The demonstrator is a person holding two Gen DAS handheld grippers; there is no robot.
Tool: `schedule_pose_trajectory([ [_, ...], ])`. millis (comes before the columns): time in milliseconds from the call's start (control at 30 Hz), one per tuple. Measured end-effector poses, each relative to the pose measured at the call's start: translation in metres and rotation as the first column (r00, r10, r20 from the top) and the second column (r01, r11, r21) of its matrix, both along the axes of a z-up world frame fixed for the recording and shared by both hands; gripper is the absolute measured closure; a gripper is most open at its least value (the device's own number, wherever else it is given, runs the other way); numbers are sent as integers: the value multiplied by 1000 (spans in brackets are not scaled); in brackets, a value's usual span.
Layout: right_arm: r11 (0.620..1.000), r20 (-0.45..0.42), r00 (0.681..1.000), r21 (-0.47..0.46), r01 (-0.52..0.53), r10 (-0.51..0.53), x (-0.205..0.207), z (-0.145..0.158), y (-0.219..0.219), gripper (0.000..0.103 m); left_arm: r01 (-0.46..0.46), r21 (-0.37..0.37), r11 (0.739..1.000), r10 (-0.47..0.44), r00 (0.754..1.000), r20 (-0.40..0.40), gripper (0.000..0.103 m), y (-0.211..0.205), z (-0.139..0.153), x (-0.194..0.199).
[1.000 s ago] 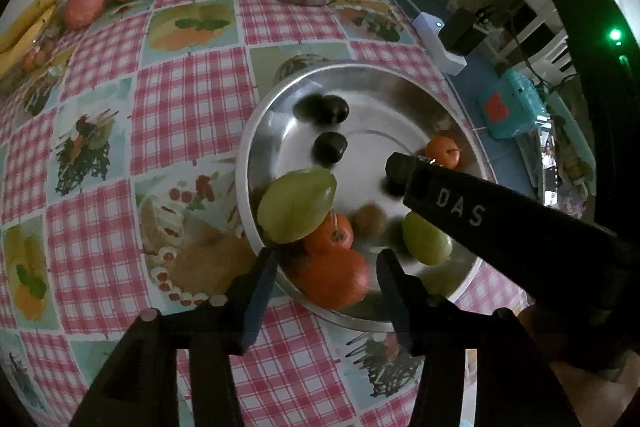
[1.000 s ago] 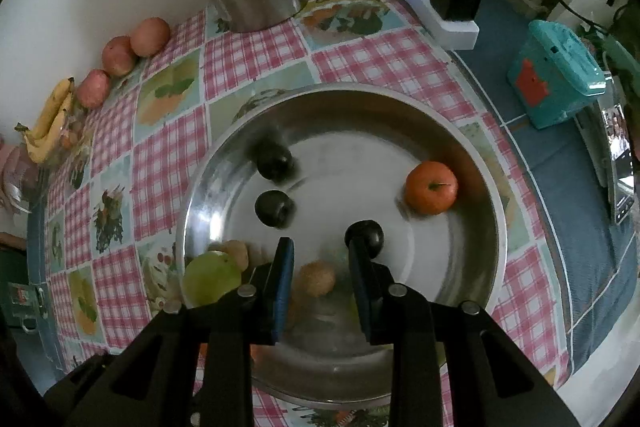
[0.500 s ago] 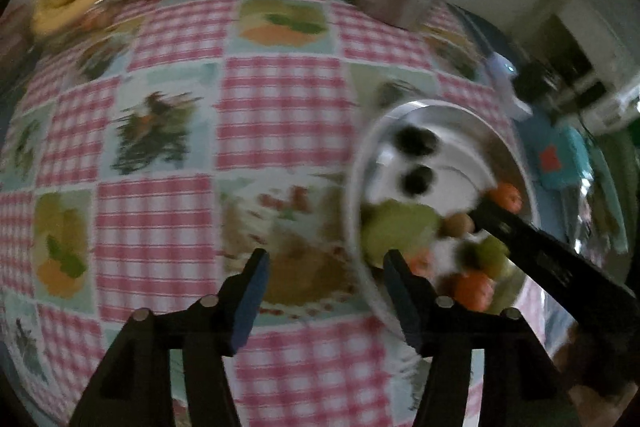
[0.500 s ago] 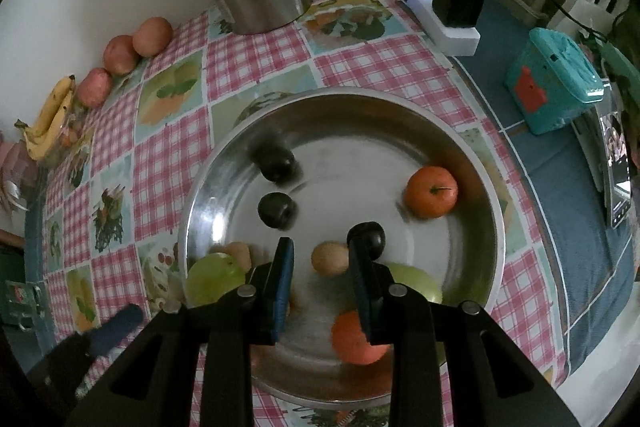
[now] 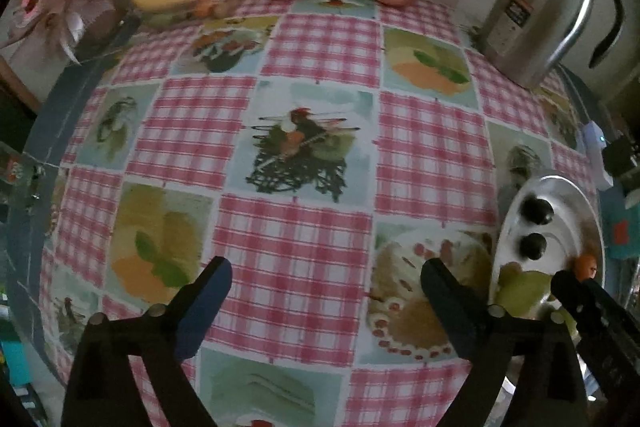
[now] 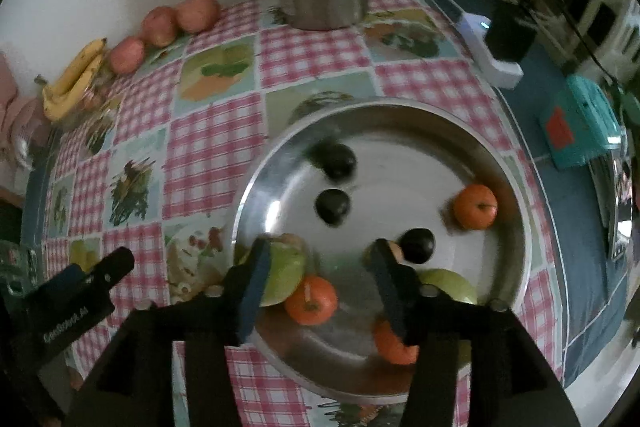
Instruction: Organize fruits
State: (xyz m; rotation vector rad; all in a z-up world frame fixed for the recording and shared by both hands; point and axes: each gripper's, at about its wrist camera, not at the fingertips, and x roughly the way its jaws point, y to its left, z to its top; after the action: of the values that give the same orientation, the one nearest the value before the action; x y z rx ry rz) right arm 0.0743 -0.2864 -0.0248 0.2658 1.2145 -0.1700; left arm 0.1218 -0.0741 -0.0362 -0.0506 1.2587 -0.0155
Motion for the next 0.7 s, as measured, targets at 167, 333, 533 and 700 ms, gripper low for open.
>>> schedule_pose_trajectory([
  [167, 999, 13, 999, -19, -38, 38, 3, 2, 14, 26, -18, 17, 1000, 17, 1000, 11, 6, 4, 1, 2],
  [333, 999, 18, 999, -19, -50, 50, 5, -2, 18, 23, -42, 83, 996, 40, 999, 36, 6, 6, 1, 6],
  [533, 998, 16, 999, -30, -51, 51, 6, -4, 23, 6, -71, 123, 990, 61, 995, 77, 6, 16, 7, 7],
  [700, 998, 36, 998, -5, -56, 56, 3, 1, 27, 6, -81, 171, 982, 70, 995, 68, 6, 22, 11, 0],
])
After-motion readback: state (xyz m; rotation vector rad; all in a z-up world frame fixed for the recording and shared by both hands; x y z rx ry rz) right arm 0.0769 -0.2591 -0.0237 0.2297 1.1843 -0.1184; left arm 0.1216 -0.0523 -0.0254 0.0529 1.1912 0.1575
